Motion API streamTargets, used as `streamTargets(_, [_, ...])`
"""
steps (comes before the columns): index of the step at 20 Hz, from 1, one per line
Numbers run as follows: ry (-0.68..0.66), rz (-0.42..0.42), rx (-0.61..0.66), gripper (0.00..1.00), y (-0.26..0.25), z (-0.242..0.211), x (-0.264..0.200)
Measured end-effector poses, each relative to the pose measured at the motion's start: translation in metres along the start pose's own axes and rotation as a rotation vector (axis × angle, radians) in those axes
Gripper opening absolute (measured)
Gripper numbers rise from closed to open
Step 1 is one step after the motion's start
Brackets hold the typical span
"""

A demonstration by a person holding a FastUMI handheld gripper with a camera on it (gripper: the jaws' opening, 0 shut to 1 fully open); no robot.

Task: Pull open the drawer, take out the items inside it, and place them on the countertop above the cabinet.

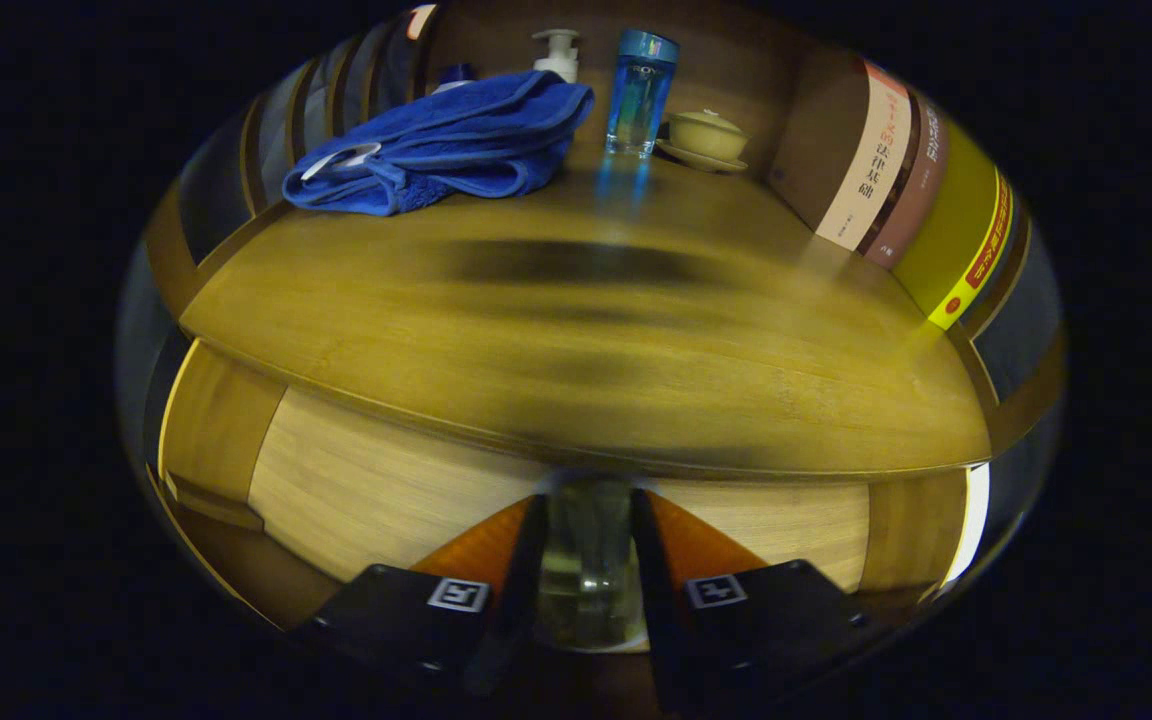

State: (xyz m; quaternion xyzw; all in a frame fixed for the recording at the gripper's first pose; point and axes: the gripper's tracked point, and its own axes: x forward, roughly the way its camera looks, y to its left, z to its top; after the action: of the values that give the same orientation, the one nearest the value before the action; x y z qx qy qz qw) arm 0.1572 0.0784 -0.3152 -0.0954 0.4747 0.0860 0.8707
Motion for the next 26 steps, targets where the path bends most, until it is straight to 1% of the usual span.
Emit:
streamTargets(1, [-0.003,-0.002,0.016,0.33,0.0,0.002,-0.004])
streamTargets(5, [-0.029,0.012,-0.007,0.33,0.004,0.006,-0.021])
streamTargets(9, [-0.088,0.044,0.03,0.33,0.014,0.015,-0.044])
streamTargets(10, [-0.112,0.048,0.036,0.33,0.015,0.017,-0.05])
streamTargets(12, [-0.167,0.053,0.045,0.28,0.016,0.024,-0.065])
streamTargets(18, [-0.314,0.064,0.009,0.28,0.023,0.036,-0.109])
streamTargets(21, [-0.399,0.063,-0.002,0.28,0.024,0.056,-0.135])
streamTargets(24, [-0.471,0.085,0.036,0.28,0.029,0.085,-0.158])
streamTargets(26, [-0.528,0.084,0.057,0.28,0.028,0.112,-0.17])
